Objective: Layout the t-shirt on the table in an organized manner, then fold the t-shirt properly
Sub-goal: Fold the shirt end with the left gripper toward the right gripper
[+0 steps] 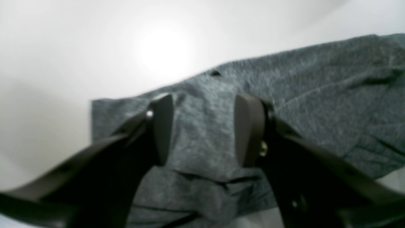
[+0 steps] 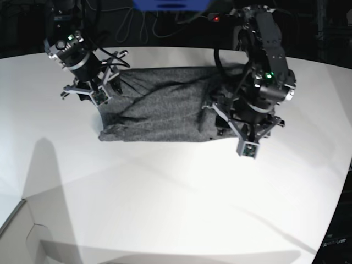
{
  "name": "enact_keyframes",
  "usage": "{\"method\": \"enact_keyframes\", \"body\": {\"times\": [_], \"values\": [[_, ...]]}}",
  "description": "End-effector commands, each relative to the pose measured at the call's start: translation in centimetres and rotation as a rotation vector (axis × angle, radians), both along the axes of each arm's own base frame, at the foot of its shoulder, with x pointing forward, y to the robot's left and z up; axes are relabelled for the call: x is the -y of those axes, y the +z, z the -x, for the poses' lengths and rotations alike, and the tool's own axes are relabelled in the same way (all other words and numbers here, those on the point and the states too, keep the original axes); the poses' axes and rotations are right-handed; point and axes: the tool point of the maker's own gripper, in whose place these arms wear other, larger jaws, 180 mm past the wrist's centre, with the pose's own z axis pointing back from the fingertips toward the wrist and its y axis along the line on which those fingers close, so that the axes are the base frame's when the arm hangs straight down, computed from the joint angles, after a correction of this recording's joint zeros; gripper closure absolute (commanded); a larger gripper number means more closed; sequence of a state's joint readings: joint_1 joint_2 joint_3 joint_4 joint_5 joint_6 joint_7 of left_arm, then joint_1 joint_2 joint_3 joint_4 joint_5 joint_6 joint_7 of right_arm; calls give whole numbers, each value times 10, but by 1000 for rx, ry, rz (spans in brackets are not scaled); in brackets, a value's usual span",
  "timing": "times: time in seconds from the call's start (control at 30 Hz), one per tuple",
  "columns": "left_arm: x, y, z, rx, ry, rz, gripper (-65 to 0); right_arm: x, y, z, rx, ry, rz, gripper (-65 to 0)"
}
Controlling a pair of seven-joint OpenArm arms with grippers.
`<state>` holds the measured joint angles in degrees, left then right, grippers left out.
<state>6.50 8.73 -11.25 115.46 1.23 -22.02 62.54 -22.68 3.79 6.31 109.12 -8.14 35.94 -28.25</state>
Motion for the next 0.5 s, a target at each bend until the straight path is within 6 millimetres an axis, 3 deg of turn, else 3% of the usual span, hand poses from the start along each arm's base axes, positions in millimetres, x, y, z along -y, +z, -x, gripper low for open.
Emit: {"method": "enact_keyframes", "body": {"times": [0.0, 0.13, 0.23, 0.37, 0.47], "values": [[-6, 8, -5, 33, 28, 11, -305, -1, 12, -6, 46, 1, -15, -252], [-53, -16, 0, -37, 172, 10, -301, -1, 12, -6, 46, 1, -15, -252], [-61, -36, 1, -99, 200, 21, -271, -1, 12, -6, 46, 1, -15, -252], [-43, -57, 5, -162, 148, 41, -226, -2, 12, -6, 46, 0, -18, -252], [6, -62, 8, -188, -2, 43, -224, -2, 12, -7, 48, -1, -18, -252]]}}
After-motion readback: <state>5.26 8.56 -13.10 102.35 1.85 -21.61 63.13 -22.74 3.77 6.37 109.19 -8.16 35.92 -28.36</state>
